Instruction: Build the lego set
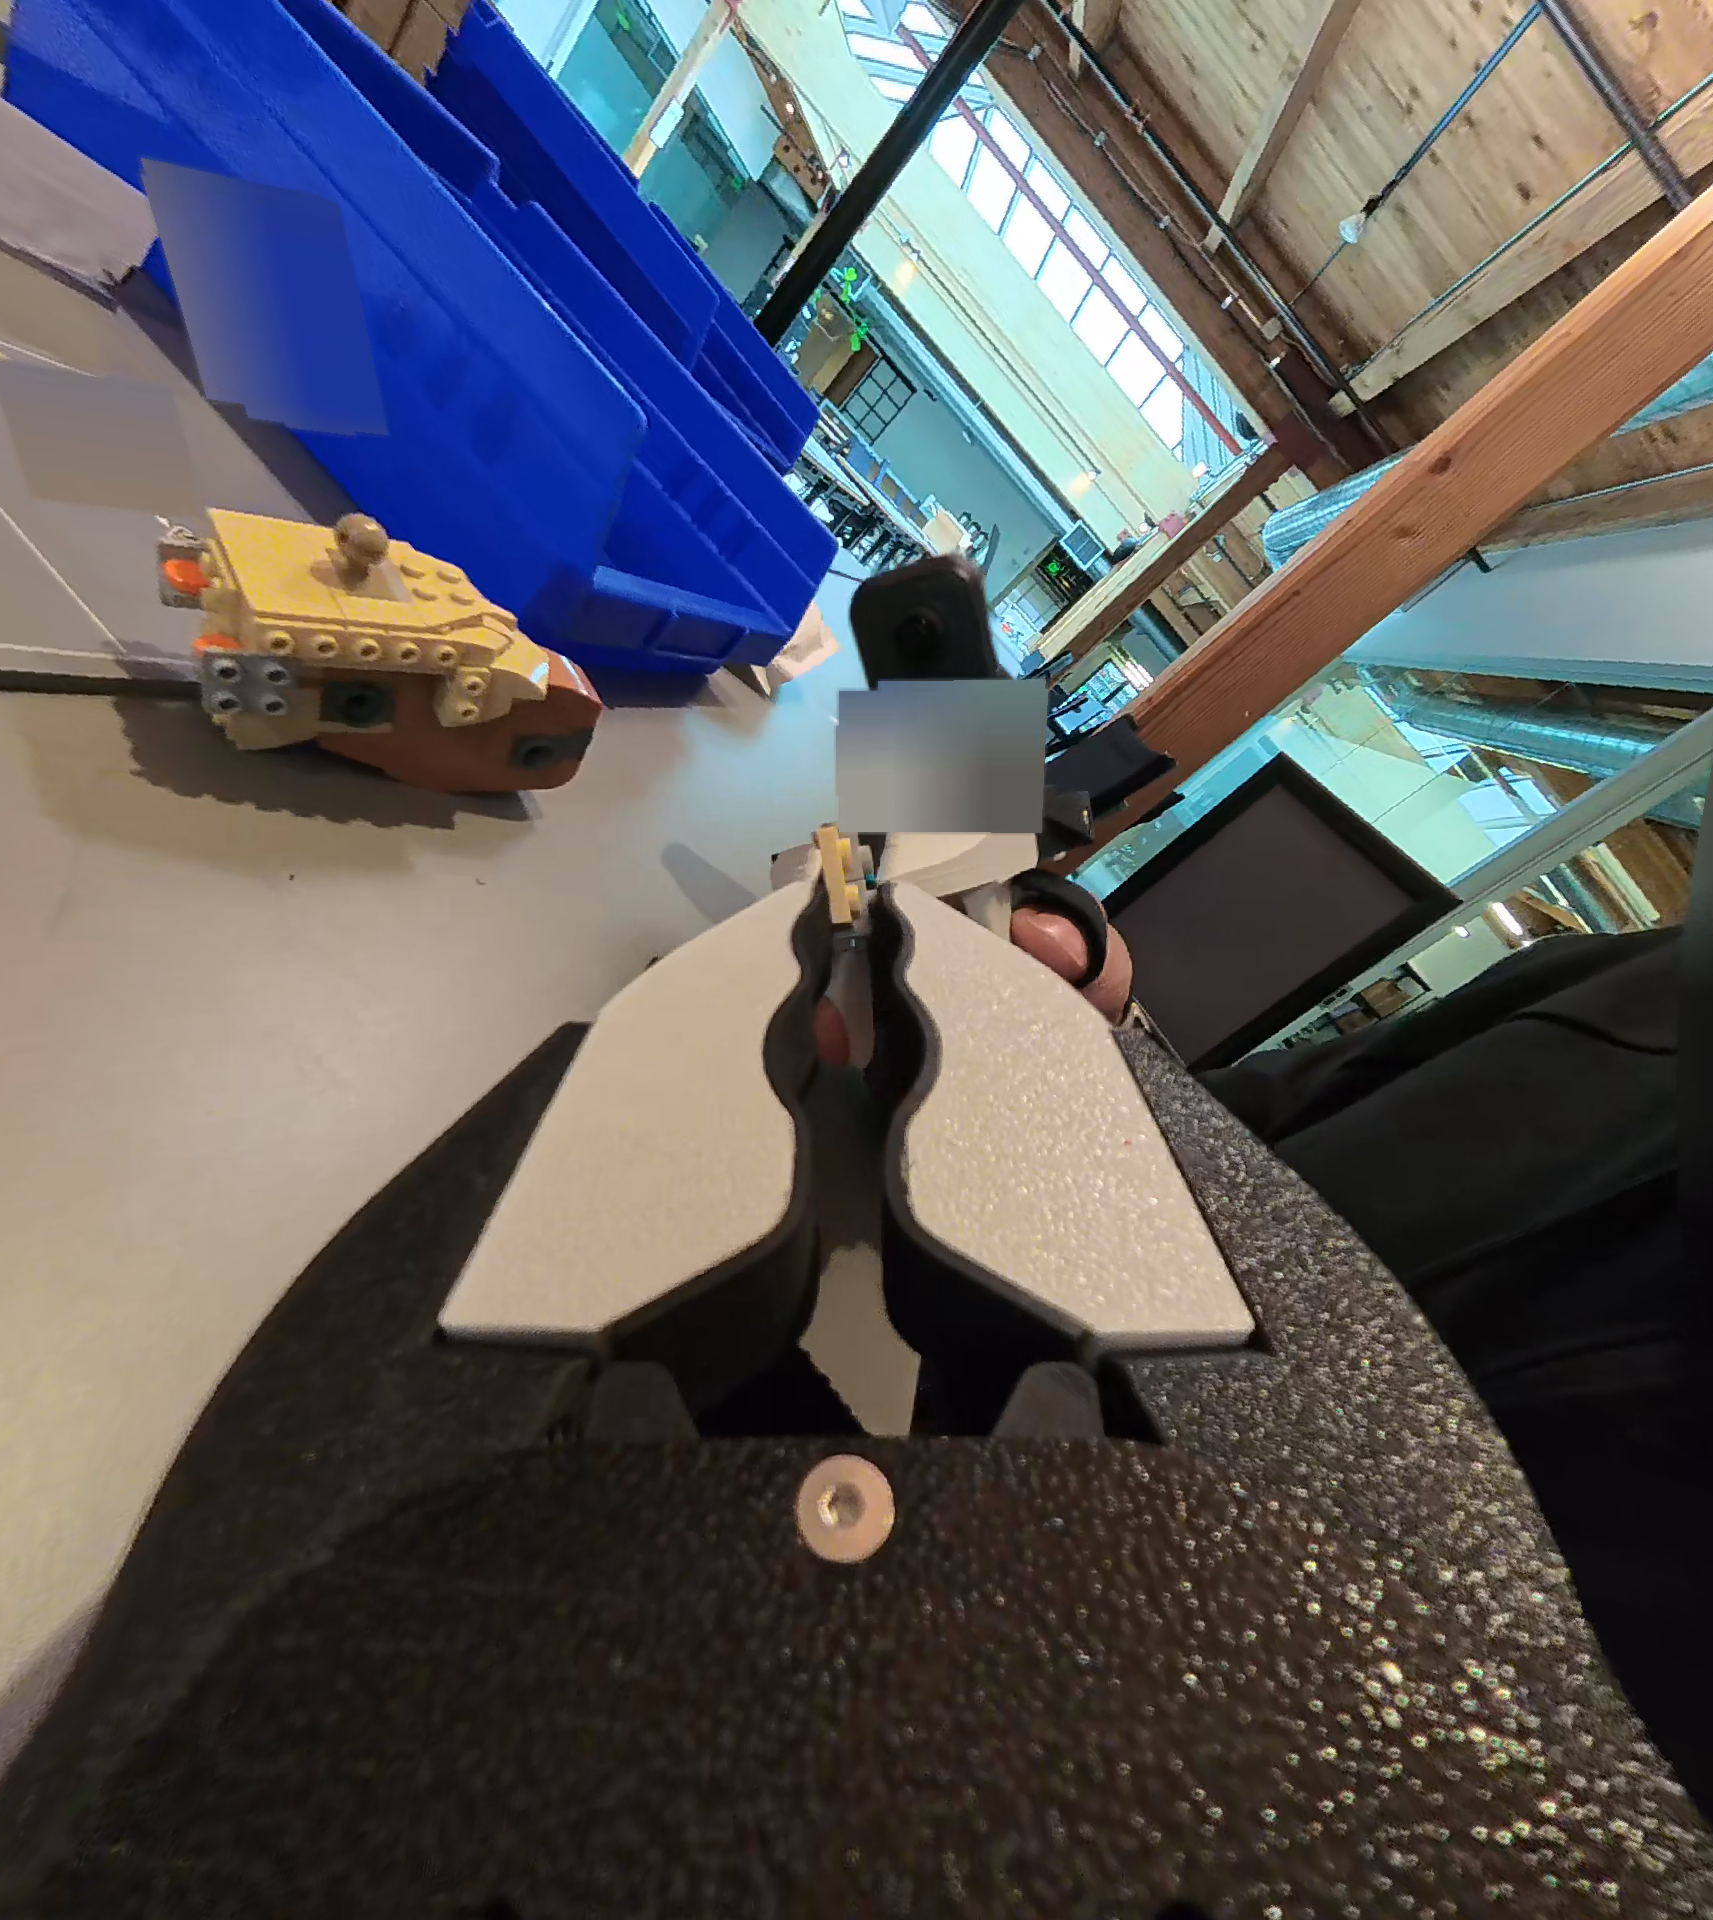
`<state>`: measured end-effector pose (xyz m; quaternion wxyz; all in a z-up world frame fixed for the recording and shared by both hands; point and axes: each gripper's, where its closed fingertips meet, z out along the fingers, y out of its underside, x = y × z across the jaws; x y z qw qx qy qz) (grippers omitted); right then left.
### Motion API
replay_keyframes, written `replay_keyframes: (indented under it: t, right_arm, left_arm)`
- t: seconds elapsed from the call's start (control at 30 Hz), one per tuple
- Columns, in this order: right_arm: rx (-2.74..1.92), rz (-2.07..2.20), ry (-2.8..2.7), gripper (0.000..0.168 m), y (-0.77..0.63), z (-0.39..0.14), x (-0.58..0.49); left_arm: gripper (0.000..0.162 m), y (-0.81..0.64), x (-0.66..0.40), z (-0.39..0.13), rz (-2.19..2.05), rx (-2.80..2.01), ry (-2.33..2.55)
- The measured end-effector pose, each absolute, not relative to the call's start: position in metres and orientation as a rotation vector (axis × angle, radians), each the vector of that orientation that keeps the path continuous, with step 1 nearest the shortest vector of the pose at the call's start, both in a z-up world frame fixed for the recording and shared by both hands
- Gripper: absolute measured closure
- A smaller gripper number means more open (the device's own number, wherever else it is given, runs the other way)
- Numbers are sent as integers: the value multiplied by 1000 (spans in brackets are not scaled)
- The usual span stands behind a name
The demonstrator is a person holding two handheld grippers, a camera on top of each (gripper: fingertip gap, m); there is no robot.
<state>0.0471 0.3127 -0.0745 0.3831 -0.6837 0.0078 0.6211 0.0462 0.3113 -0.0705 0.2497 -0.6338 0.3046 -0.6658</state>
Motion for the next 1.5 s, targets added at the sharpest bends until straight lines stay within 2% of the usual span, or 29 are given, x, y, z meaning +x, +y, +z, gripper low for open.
replay_keyframes:
  t: [0.07,0.17,0.27,0.6,1.1,1.23,1.5]
  right_arm:
    - [-1727,1635,42,160,313,-74,48]
    - [-1735,1631,58,160,314,-75,51]
    - [-1770,1585,42,160,315,-78,56]
    - [-1905,1511,-72,159,308,-91,51]
    - [-1946,1471,-120,158,314,-95,50]
    - [-1957,1355,-178,144,321,-98,55]
    - [-1912,861,-585,131,324,-102,69]
  left_arm:
    - [154,311,47,-70,-1823,-1729,840]
    - [135,315,46,-73,-1814,-1768,833]
    - [135,320,41,-72,-1799,-1763,838]
    - [153,315,45,-84,-1724,-1819,993]
    - [158,316,44,-89,-1851,-1871,962]
    - [158,320,44,-86,-1899,-1870,896]
    - [159,330,41,-89,-1926,-1936,746]
